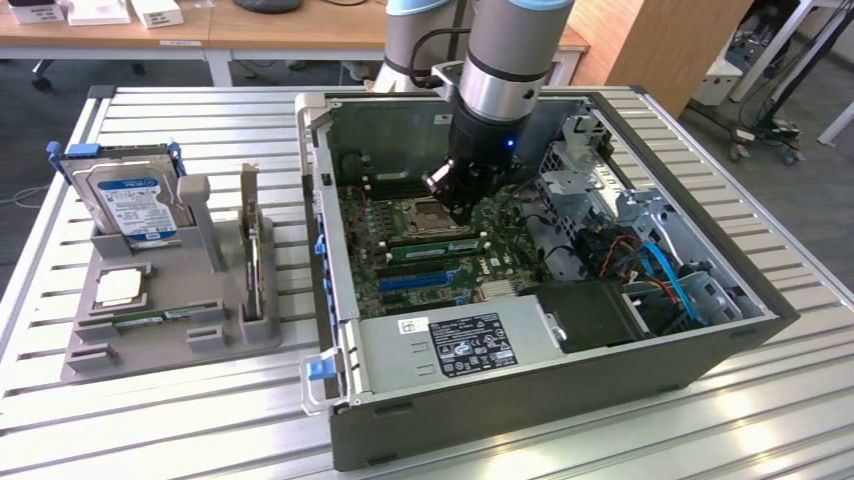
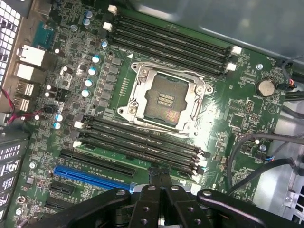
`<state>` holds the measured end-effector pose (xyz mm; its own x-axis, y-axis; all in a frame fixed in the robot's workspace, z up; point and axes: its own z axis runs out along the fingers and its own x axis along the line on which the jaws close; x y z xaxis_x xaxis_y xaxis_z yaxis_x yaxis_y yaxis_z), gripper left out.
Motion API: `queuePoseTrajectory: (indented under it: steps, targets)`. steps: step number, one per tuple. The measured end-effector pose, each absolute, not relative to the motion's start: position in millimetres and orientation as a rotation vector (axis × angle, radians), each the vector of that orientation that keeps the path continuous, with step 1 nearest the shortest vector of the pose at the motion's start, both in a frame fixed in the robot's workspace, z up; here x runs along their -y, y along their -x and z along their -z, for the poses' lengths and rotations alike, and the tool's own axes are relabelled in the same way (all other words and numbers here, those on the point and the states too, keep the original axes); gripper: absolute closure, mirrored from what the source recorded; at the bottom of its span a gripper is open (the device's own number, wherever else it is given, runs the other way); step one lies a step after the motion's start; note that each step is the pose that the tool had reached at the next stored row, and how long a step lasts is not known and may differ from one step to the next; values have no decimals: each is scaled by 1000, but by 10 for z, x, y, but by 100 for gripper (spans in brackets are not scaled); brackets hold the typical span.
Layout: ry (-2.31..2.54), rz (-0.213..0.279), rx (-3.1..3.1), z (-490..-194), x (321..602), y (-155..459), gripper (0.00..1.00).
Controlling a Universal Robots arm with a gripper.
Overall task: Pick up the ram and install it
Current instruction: 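Press down the ram until it locks into place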
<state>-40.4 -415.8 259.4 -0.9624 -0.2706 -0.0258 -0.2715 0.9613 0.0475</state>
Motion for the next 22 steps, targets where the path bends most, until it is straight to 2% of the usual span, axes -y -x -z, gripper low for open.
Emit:
queuePoseTrajectory:
  steps: [22]
  targets:
    - [322, -77, -3103, -2592, 4159, 496, 90]
